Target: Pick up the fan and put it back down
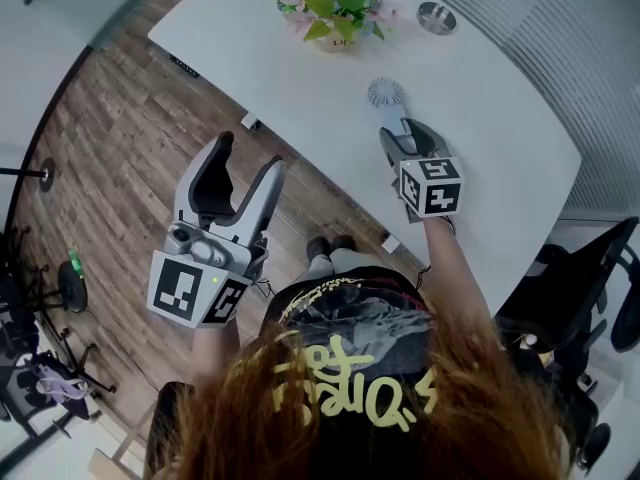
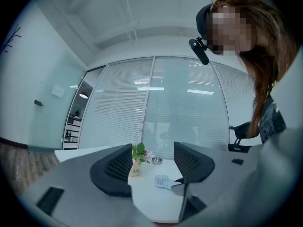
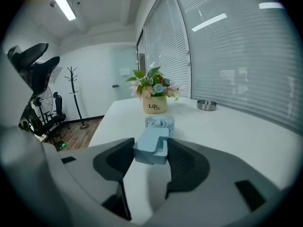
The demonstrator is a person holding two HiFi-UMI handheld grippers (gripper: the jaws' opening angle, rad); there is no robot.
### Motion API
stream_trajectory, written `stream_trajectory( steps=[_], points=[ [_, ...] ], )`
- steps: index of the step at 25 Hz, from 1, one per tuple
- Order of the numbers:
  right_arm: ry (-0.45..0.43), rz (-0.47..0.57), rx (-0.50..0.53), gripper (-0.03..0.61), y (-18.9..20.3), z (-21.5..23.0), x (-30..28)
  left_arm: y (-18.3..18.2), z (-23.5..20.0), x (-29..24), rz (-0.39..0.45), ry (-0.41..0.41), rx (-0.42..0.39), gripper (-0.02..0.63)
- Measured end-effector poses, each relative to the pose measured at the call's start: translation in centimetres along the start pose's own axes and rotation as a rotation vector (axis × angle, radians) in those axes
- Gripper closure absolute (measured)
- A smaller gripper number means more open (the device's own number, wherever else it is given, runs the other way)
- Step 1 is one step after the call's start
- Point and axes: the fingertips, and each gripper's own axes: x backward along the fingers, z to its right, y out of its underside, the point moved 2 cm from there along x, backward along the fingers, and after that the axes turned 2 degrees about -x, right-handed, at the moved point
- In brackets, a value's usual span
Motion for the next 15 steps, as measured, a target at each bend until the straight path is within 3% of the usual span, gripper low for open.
stream_trajectory(
  steps=[7,15],
  points=[
    [-0.023,0.055,0.042,0.359,-1.7,-0.6,1.1,0.1,0.4,0.2,-0.006,-0.008,-0.009,0.353],
    [-0.069,0.23,0.069,0.359,-7.6,-1.9,4.5,-1.0,0.4,-0.2,0.019,-0.015,-0.034,0.354]
  ],
)
